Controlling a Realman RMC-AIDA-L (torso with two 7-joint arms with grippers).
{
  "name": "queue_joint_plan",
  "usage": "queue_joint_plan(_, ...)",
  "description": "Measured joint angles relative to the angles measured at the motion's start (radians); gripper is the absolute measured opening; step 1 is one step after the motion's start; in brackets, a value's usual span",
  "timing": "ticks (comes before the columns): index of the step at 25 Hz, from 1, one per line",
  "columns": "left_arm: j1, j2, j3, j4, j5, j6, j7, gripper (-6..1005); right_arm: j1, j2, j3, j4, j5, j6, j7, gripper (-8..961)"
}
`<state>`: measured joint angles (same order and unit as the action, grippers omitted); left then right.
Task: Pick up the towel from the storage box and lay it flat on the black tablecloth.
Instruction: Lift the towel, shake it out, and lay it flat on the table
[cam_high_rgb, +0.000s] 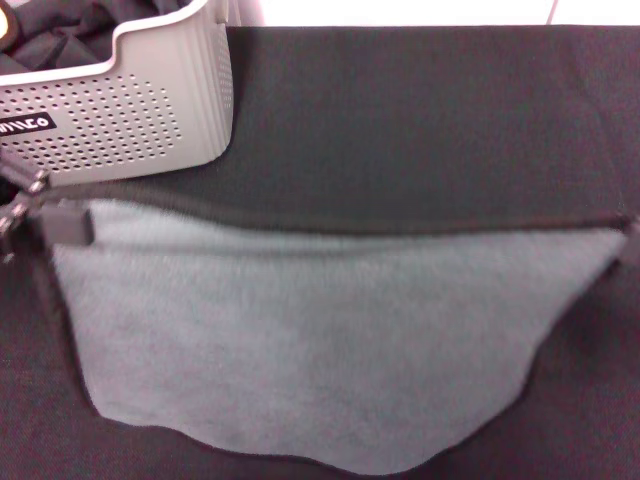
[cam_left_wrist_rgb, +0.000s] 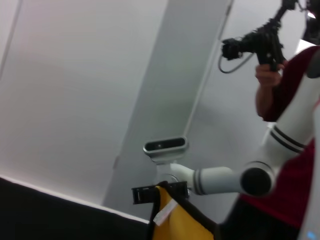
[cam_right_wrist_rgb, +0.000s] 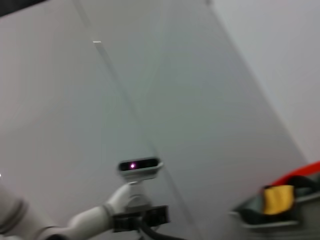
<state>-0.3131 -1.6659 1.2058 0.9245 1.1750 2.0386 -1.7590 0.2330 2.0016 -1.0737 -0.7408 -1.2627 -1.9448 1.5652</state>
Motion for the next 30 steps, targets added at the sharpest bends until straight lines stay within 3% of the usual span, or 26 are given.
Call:
queue_joint_plan(2,-0.032,-0.023,-0.053,-0.066,0.073,-0.003,0.007,43,0.024,0.0,-0.002,0.03,-0.009,0.077,-0.016,10)
queue_joint_plan(6,-0.16,-0.121,-0.283,-0.228,0.403,-0.046,0.08,50,0.132,0.0,-0.003,0.109,-0.09,0.283,-0.092,10)
queue_joint_plan(8,-0.23,-0.176,-0.394,-0.28,0.618,-0.157,0.125,53,0.21,0.0,-0.003,0.169,-0.14,0.394,-0.147,10)
queue_joint_plan(12,-0.292,-0.237,-0.437,-0.293,0.812,-0.328,0.15,60,0.318,0.005,-0.003,0.249,-0.219,0.61,-0.232,11)
queue_joint_plan(18,-0.311,-0.249,-0.439,-0.297,0.828,-0.482,0.14,70,0.391,0.017,-0.027,0.266,-0.272,0.841,-0.3,10)
queue_joint_plan(23,-0.306,-0.245,-0.44,-0.295,0.826,-0.581,0.109,78,0.43,0.013,-0.047,0.277,-0.275,0.921,-0.326,10)
queue_joint_plan(30,-0.306,-0.241,-0.436,-0.293,0.854,-0.603,0.094,90,0.487,0.018,-0.145,0.288,-0.276,1.028,-0.32,11)
